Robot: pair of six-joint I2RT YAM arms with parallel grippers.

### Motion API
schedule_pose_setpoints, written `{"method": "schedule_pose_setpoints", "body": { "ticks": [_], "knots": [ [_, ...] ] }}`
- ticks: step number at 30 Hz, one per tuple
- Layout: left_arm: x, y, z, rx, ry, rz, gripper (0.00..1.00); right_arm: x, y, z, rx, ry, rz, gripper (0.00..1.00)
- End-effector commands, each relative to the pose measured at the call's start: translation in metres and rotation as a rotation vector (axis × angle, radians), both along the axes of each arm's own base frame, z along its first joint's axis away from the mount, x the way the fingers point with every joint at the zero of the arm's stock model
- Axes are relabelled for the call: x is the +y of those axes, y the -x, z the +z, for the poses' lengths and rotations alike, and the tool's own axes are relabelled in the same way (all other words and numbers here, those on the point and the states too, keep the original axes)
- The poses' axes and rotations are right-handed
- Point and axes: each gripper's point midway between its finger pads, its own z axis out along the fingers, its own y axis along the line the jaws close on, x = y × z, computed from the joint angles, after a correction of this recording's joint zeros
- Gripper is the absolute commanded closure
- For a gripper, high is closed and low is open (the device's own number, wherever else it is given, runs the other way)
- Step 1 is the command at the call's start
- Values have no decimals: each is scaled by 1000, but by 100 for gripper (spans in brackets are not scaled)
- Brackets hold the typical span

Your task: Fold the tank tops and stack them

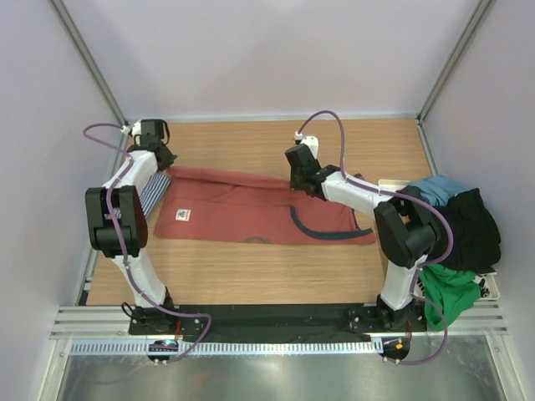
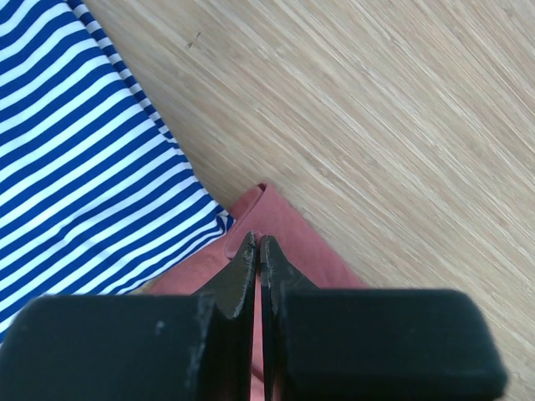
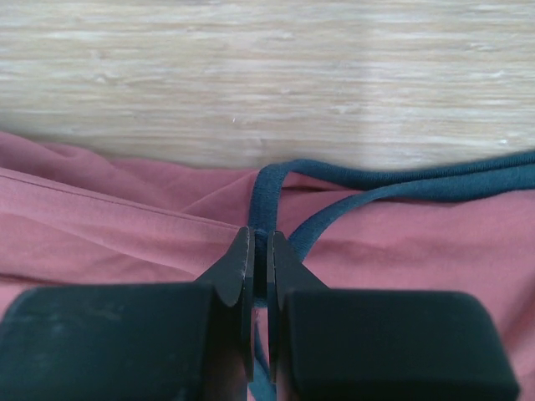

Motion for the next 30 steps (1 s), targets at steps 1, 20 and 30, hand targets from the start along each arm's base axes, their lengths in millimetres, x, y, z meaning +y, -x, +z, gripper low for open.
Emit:
{"method": "schedule_pose_setpoints", "body": {
  "ticks": [1,20,30],
  "knots": [
    [17,2,30,-74,-25,68,100,0,0,32,-92,-17,-31,99],
    [15,38,23,-61,-2,96,100,5,37,32,-86,1,8,99],
    [17,80,-10,16,-7,145,100,8,67,-14,-33,48,-5,98]
  ]
}}
